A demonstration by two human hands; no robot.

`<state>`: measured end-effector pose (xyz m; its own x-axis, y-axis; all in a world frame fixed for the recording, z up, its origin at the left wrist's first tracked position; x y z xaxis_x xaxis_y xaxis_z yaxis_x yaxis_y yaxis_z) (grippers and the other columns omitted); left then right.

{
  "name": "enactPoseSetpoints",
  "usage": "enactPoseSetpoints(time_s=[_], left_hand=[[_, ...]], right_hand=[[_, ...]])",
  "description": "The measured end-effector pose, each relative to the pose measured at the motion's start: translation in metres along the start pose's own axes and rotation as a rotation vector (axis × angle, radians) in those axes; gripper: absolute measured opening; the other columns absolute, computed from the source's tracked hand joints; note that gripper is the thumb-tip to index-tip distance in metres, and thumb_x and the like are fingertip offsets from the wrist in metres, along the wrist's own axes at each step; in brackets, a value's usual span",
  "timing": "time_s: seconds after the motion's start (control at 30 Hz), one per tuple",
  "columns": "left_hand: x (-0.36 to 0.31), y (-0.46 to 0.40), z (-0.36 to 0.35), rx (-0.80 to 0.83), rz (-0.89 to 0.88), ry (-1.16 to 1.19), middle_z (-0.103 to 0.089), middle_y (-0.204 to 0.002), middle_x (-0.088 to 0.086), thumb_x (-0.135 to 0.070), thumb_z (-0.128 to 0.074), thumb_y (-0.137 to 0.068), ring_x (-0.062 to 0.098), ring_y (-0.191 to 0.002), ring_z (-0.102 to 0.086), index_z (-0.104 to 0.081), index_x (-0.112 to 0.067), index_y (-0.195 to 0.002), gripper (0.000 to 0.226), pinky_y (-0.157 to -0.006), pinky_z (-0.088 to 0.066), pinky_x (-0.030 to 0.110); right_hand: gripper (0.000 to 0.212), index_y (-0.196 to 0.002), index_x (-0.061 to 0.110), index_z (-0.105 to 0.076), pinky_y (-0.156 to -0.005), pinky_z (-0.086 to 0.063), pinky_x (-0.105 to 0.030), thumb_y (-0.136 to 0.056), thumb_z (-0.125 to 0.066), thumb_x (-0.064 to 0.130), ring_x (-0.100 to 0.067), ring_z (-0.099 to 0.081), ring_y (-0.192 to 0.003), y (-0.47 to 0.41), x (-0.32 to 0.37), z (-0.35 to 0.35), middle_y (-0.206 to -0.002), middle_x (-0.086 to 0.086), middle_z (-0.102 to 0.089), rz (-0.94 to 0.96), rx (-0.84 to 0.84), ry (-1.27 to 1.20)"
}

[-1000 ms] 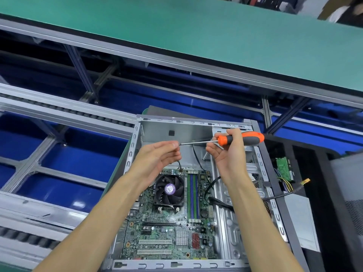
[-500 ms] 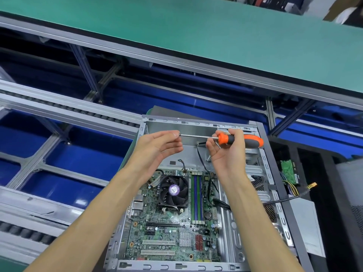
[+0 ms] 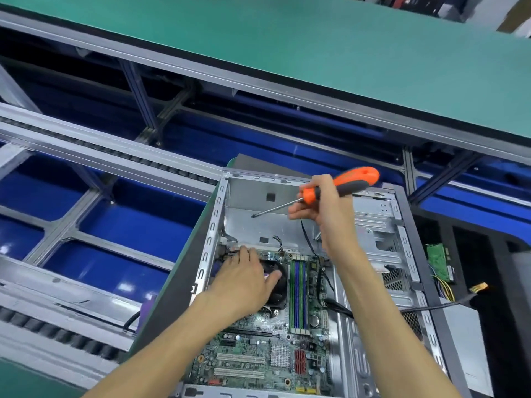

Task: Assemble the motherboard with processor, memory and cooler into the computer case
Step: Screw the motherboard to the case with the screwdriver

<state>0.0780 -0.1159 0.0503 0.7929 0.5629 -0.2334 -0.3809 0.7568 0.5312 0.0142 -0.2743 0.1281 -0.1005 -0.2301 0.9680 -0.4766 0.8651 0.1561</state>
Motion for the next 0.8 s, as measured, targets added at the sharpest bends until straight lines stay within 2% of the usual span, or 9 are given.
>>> enactPoseSetpoints(time_s=[0.07, 0.13, 0.2, 0.33, 0.4, 0.5, 0.6, 0.8], left_hand=[[-0.001, -0.001, -0.002, 0.021, 0.009, -0.007, -0.007, -0.164, 0.019, -0.066, -0.017, -0.098, 0.032, -0.15, -0.02, -0.003, -0.003, -0.157, 0.087, -0.121, -0.018, 0.042], [-0.001, 0.0, -0.001, 0.025, 0.007, -0.034, -0.009, -0.164, 0.019, -0.066, -0.016, -0.099, 0.032, -0.149, -0.022, -0.004, -0.003, -0.157, 0.086, -0.12, -0.02, 0.044], [0.0, 0.001, -0.001, 0.029, 0.003, -0.051, -0.011, -0.164, 0.019, -0.065, -0.017, -0.099, 0.033, -0.148, -0.024, -0.006, -0.002, -0.156, 0.086, -0.119, -0.023, 0.044], [0.0, 0.004, -0.002, 0.045, -0.01, -0.047, -0.002, -0.165, 0.02, -0.063, -0.021, -0.1, 0.031, -0.151, -0.016, 0.001, -0.002, -0.157, 0.086, -0.12, -0.02, 0.041], [-0.001, 0.005, 0.0, 0.045, -0.011, -0.041, -0.002, -0.164, 0.021, -0.062, -0.022, -0.101, 0.032, -0.15, -0.018, 0.0, -0.003, -0.157, 0.085, -0.12, -0.022, 0.042], [-0.001, 0.006, 0.003, 0.024, -0.01, -0.042, -0.01, -0.164, 0.02, -0.061, -0.023, -0.101, 0.032, -0.148, -0.025, -0.007, -0.004, -0.157, 0.081, -0.118, -0.027, 0.043], [-0.002, 0.007, 0.005, 0.006, -0.004, -0.043, -0.021, -0.161, 0.019, -0.059, -0.024, -0.102, 0.031, -0.143, -0.032, -0.013, -0.004, -0.155, 0.078, -0.114, -0.032, 0.042], [-0.002, 0.008, 0.005, -0.016, -0.001, -0.057, -0.03, -0.156, 0.02, -0.058, -0.025, -0.102, 0.032, -0.138, -0.038, -0.019, -0.004, -0.153, 0.075, -0.11, -0.034, 0.043]], right_hand=[[0.02, -0.072, 0.002, -0.063, -0.049, -0.057, -0.035, -0.088, -0.058, 0.013, -0.035, -0.068, -0.052, 0.0, -0.007, -0.014, -0.057, -0.004, -0.056, 0.035, 0.078, 0.133], [0.021, -0.072, -0.002, -0.063, -0.051, -0.059, -0.038, -0.088, -0.058, 0.01, -0.036, -0.069, -0.053, 0.0, -0.017, -0.027, -0.054, -0.005, -0.06, 0.049, 0.148, 0.252], [0.024, -0.071, -0.004, -0.062, -0.056, -0.062, -0.042, -0.087, -0.059, 0.013, -0.034, -0.071, -0.055, 0.0, -0.026, -0.037, -0.053, -0.009, -0.064, 0.044, 0.212, 0.394], [0.028, -0.07, -0.004, -0.061, -0.068, -0.062, -0.051, -0.088, -0.061, 0.018, -0.028, -0.073, -0.058, 0.003, -0.04, -0.052, -0.055, -0.009, -0.068, 0.013, 0.316, 0.55], [0.029, -0.073, -0.004, -0.061, -0.066, -0.063, -0.047, -0.087, -0.061, 0.02, -0.026, -0.073, -0.058, 0.003, -0.046, -0.057, -0.056, -0.011, -0.069, 0.0, 0.338, 0.575], [0.028, -0.072, 0.001, -0.063, -0.058, -0.06, -0.032, -0.086, -0.061, 0.025, -0.022, -0.073, -0.056, 0.003, -0.055, -0.063, -0.057, -0.009, -0.07, -0.014, 0.384, 0.603], [0.03, -0.076, 0.001, -0.064, -0.061, -0.062, -0.031, -0.082, -0.061, 0.031, -0.02, -0.073, -0.056, 0.002, -0.067, -0.067, -0.059, -0.01, -0.07, -0.023, 0.412, 0.603], [0.036, -0.079, 0.006, -0.056, -0.051, -0.055, -0.021, -0.074, -0.06, 0.041, -0.018, -0.073, -0.056, -0.002, -0.083, -0.068, -0.057, -0.004, -0.07, -0.028, 0.437, 0.58]])
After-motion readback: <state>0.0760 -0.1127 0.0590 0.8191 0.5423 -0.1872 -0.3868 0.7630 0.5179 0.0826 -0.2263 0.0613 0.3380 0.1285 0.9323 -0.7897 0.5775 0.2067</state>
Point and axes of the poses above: each hand's wrist, its own y-axis away from the middle knuckle, its own z-axis out of the back of the hand, x = y × z, the point moved 4 cm from there along -y, towards the middle knuckle
